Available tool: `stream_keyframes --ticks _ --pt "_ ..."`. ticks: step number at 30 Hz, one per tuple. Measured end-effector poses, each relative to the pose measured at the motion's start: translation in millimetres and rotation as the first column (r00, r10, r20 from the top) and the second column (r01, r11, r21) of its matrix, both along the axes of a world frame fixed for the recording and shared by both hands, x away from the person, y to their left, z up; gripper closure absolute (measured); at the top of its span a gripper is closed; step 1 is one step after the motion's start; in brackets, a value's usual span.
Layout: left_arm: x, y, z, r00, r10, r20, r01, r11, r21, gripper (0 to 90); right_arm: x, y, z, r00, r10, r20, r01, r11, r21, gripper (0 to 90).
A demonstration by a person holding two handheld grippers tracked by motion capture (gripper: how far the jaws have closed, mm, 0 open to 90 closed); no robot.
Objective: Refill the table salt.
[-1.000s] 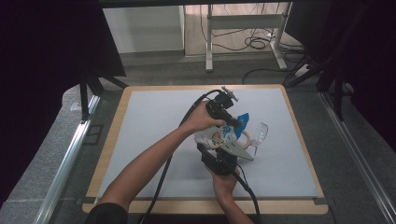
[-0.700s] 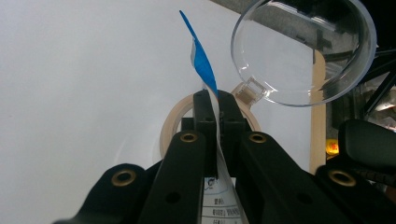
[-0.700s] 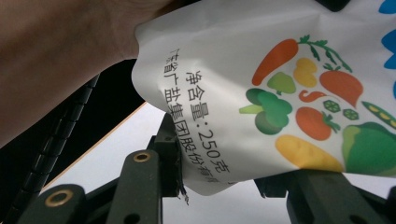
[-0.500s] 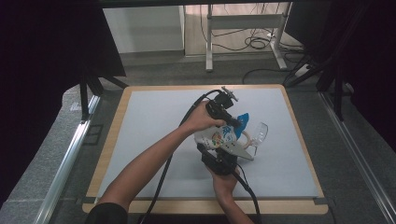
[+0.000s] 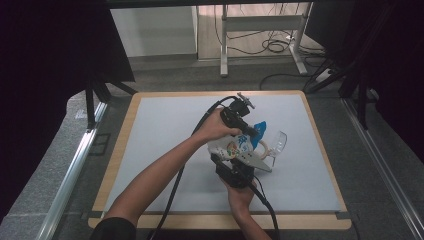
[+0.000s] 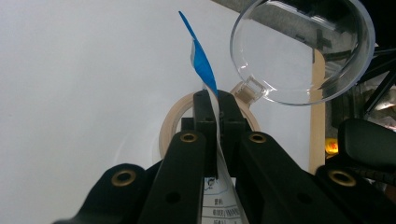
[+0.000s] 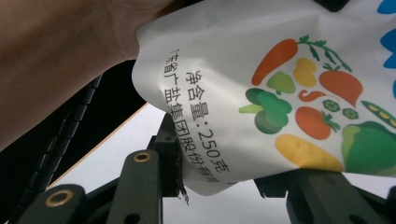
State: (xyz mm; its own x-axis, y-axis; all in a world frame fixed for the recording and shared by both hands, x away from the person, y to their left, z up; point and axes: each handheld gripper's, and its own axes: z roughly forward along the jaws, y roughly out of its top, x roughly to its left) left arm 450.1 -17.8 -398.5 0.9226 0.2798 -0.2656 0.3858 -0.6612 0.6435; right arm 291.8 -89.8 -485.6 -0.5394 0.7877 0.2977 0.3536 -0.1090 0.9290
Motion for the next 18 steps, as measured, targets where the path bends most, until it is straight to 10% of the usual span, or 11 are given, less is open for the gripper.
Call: stream_keyframes --ticks 18 --pt "-0.2 -1.7 0.2 1.0 0.0 -0.002 0.0 1.0 0.004 89.8 -0.3 0.6 0.1 1.0 -0.007 0.001 0.007 0.9999 0.009 60.2"
